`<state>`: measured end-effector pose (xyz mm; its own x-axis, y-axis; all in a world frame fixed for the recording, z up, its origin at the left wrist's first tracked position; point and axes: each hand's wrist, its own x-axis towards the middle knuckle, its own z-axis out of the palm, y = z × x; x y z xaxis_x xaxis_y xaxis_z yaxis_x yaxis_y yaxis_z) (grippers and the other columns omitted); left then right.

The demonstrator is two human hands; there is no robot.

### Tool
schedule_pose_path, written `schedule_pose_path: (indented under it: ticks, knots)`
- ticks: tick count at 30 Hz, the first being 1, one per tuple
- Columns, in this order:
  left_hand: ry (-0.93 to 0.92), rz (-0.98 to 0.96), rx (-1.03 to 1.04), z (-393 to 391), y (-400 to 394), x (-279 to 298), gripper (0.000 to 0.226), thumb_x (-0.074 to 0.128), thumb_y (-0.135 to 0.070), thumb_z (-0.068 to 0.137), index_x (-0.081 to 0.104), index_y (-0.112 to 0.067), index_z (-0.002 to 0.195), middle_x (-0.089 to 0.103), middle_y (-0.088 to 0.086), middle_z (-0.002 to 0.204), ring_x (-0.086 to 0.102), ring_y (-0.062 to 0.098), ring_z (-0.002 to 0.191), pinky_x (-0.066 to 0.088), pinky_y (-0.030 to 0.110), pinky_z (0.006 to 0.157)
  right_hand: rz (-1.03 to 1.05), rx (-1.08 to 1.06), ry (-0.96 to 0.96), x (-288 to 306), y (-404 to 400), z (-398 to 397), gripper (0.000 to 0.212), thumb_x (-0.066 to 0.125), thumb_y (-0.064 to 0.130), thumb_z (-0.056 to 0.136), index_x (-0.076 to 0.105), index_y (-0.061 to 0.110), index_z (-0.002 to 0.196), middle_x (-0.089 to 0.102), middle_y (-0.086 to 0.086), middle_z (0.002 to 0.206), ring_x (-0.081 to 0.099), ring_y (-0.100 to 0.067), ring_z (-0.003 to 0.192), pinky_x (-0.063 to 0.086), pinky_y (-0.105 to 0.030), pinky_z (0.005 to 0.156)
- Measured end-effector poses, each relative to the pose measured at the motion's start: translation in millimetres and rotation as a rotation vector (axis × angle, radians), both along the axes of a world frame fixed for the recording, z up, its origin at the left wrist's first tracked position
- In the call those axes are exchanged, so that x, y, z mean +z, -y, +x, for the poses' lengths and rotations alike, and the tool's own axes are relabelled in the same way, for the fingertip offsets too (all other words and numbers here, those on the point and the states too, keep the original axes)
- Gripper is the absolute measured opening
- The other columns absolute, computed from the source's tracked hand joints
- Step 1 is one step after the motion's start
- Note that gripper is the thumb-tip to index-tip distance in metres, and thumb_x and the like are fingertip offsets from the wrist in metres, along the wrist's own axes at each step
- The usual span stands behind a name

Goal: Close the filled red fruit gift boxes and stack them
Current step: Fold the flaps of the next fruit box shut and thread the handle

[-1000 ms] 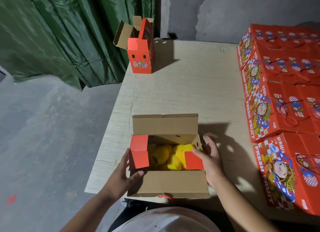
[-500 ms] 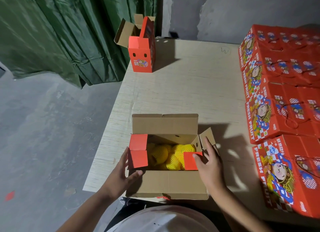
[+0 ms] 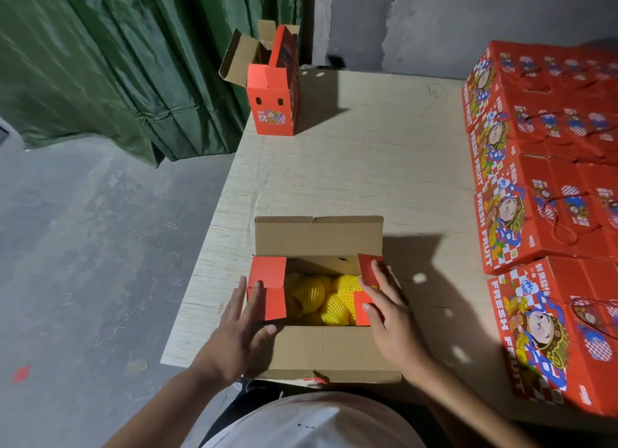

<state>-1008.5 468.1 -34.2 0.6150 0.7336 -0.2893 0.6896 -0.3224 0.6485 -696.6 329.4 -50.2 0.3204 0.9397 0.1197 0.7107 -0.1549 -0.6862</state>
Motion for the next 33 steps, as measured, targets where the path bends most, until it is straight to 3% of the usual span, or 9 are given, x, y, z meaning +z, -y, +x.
schedule_pose_path:
  ticks: [4, 10, 14, 19, 22, 27, 33]
  knots:
    - [-0.108, 0.157, -0.080, -1.5, -3.8, 2.7, 0.083, 0.019, -0.082, 0.097, -0.017, -0.045, 0.162, -0.028, -0.019, 0.169, -0.024, 0.011, 0.157, 0.023, 0.062, 0.125, -0.046, 0.039, 0.009, -5.7, 0.8, 4.2, 0.038, 0.064, 0.007, 0.102, 0.069, 0.017, 0.138, 0.022, 0.008, 0.173, 0.006, -0.020, 0.163, 0.024, -0.044, 0.128]
    - [-0.200, 0.294, -0.188, -2.8, -7.2, -0.6, 0.083, 0.016, -0.075, 0.103, -0.013, -0.030, 0.166, -0.021, -0.015, 0.172, -0.019, 0.011, 0.159, 0.032, 0.054, 0.124, -0.183, 0.114, 0.143, -2.2, 3.4, 7.7, 0.043, 0.058, 0.035, 0.106, 0.062, 0.022, 0.146, 0.006, 0.012, 0.175, -0.008, -0.019, 0.162, 0.020, -0.043, 0.128]
    - [-0.205, 0.319, -0.210, -4.9, -10.6, -2.7, 0.083, 0.020, -0.075, 0.104, -0.010, -0.029, 0.167, -0.017, -0.015, 0.173, -0.015, 0.010, 0.160, 0.035, 0.053, 0.122, -0.238, 0.169, 0.225, 1.7, 4.5, 14.5, 0.045, 0.052, 0.045, 0.106, 0.057, 0.034, 0.150, 0.002, 0.014, 0.175, -0.011, -0.019, 0.162, 0.017, -0.046, 0.128]
    - [-0.205, 0.327, -0.206, -7.5, -10.0, -3.9, 0.079, 0.021, -0.074, 0.104, -0.011, -0.036, 0.166, -0.018, -0.018, 0.172, -0.014, 0.007, 0.159, 0.036, 0.050, 0.122, -0.241, 0.199, 0.151, 2.5, 7.8, 20.9, 0.043, 0.048, 0.048, 0.105, 0.056, 0.047, 0.147, 0.007, 0.015, 0.175, -0.011, -0.019, 0.162, 0.015, -0.042, 0.126]
    - [-0.213, 0.314, -0.198, -7.7, -9.1, -4.6, 0.078, 0.019, -0.075, 0.104, -0.010, -0.038, 0.166, -0.019, -0.020, 0.172, -0.015, 0.007, 0.159, 0.035, 0.049, 0.123, -0.270, 0.193, 0.139, 1.2, 5.5, 20.4, 0.050, 0.044, 0.053, 0.104, 0.050, 0.043, 0.152, 0.006, 0.016, 0.175, -0.014, -0.017, 0.161, 0.016, -0.042, 0.128]
    - [-0.248, 0.329, -0.228, -7.6, -13.5, 0.9, 0.073, 0.014, -0.078, 0.102, -0.002, -0.045, 0.165, -0.023, -0.023, 0.170, -0.019, 0.008, 0.158, 0.033, 0.050, 0.121, -0.270, 0.207, 0.101, 5.4, 8.8, 21.3, 0.050, 0.055, 0.038, 0.107, 0.046, 0.039, 0.156, 0.006, 0.017, 0.174, -0.013, -0.015, 0.161, 0.015, -0.041, 0.126]
    - [-0.247, 0.365, -0.275, -10.4, -16.0, 9.1, 0.079, 0.014, -0.077, 0.103, 0.007, -0.032, 0.167, -0.020, -0.021, 0.171, -0.018, 0.005, 0.158, 0.025, 0.037, 0.120, -0.207, 0.259, 0.149, 14.4, 31.6, 24.1, 0.057, 0.058, 0.033, 0.104, 0.045, 0.016, 0.158, 0.018, 0.002, 0.174, 0.002, -0.021, 0.163, 0.018, -0.042, 0.129]
